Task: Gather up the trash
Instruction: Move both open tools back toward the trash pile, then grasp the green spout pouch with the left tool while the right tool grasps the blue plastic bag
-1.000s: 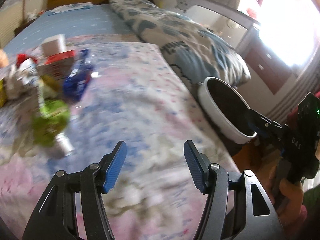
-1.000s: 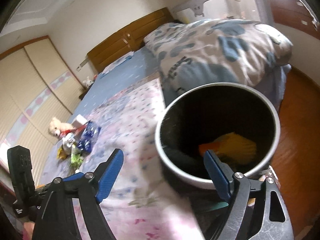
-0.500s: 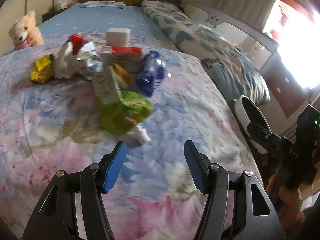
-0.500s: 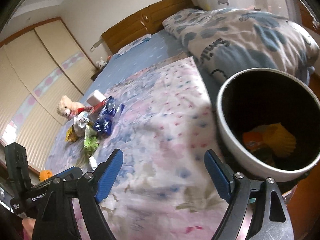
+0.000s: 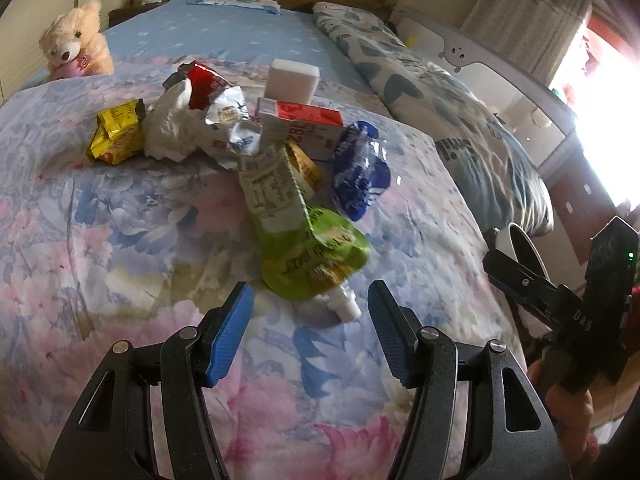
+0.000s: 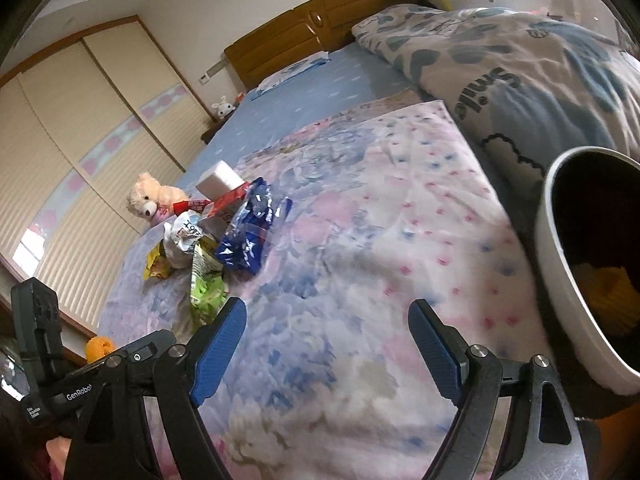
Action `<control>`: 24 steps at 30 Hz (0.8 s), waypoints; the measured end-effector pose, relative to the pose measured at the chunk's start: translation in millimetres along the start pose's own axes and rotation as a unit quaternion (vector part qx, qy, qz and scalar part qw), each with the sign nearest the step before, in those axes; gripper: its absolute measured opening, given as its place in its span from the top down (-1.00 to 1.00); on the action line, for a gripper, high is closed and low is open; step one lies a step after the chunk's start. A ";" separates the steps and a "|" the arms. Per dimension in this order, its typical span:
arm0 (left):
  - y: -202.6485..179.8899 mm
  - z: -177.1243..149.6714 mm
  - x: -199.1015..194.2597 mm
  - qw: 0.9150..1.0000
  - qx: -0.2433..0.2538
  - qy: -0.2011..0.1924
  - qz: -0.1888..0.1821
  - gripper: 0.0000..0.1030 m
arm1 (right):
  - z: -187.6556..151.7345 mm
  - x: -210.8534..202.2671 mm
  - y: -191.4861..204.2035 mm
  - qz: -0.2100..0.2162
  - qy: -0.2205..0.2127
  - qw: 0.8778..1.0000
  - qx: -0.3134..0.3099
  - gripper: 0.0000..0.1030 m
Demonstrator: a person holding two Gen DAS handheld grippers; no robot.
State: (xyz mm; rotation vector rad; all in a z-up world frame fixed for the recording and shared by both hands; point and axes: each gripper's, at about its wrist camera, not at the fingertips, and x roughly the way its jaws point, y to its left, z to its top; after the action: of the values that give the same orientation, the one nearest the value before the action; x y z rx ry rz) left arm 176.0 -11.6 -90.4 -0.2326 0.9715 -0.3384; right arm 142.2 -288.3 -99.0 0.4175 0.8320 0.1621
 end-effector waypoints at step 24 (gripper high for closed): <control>10.4 34.8 51.8 0.998 -0.012 0.046 -0.039 -0.18 | 55.0 112.7 36.7 0.094 0.064 0.993 0.025 0.26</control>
State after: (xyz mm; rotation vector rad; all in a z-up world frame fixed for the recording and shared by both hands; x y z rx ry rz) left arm 233.7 -20.4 -114.6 -0.2796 1.0590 -0.4117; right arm 259.1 -237.5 -127.6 0.5361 0.9229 0.3458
